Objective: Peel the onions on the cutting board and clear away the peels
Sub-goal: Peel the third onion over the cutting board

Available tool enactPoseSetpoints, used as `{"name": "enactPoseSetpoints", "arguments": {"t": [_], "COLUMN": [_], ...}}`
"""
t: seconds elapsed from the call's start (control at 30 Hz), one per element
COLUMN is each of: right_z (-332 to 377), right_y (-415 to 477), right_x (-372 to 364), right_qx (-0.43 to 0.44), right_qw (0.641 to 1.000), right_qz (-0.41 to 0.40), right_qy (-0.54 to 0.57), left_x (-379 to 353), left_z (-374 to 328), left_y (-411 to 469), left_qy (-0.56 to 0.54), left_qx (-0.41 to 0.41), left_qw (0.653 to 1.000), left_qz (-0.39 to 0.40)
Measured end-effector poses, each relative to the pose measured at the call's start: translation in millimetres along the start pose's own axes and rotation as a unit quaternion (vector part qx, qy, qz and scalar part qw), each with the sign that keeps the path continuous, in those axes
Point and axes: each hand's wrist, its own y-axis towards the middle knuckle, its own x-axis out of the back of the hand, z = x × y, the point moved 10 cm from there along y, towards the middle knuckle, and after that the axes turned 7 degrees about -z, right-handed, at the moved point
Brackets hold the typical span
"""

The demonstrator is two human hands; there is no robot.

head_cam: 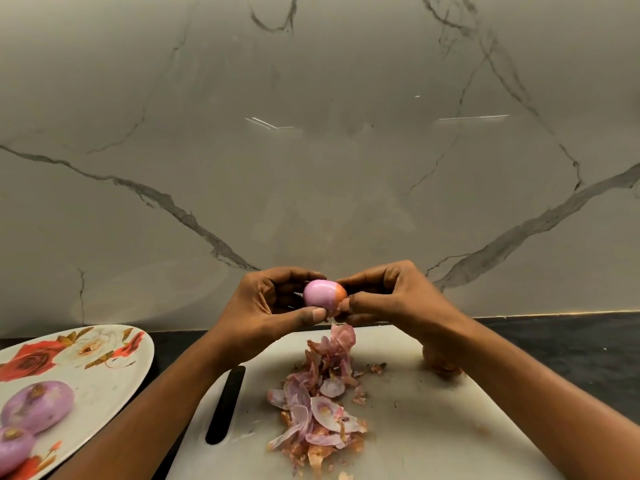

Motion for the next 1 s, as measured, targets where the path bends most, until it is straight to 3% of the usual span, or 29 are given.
{"name": "enactPoseSetpoints", "arguments": {"t": [0.3, 0.77, 1.0], "right_z": [2.4, 0.3, -6.1], "right_y": [-0.3, 1.5, 0.7], "right_x": [0.6, -0.6, -6.3], "right_qx": [0.038, 0.018, 0.006], "right_qw": [0.996, 0.999, 0.999], "right_qz": [-0.03, 0.012, 0.005], "right_qy": [-0.081, -0.036, -0.041], "left_x": [-2.4, 2.7, -1.1], "left_z": [1.6, 2.8, -3.7], "left_y": [-1.6, 0.6, -1.2], "left_qy": [-0.01, -0.024, 0.047], "left_qx": [-0.012, -0.007, -0.054], "left_qw": [1.0, 1.0, 0.997], "left_qz": [0.019, 0.005, 0.015]}}
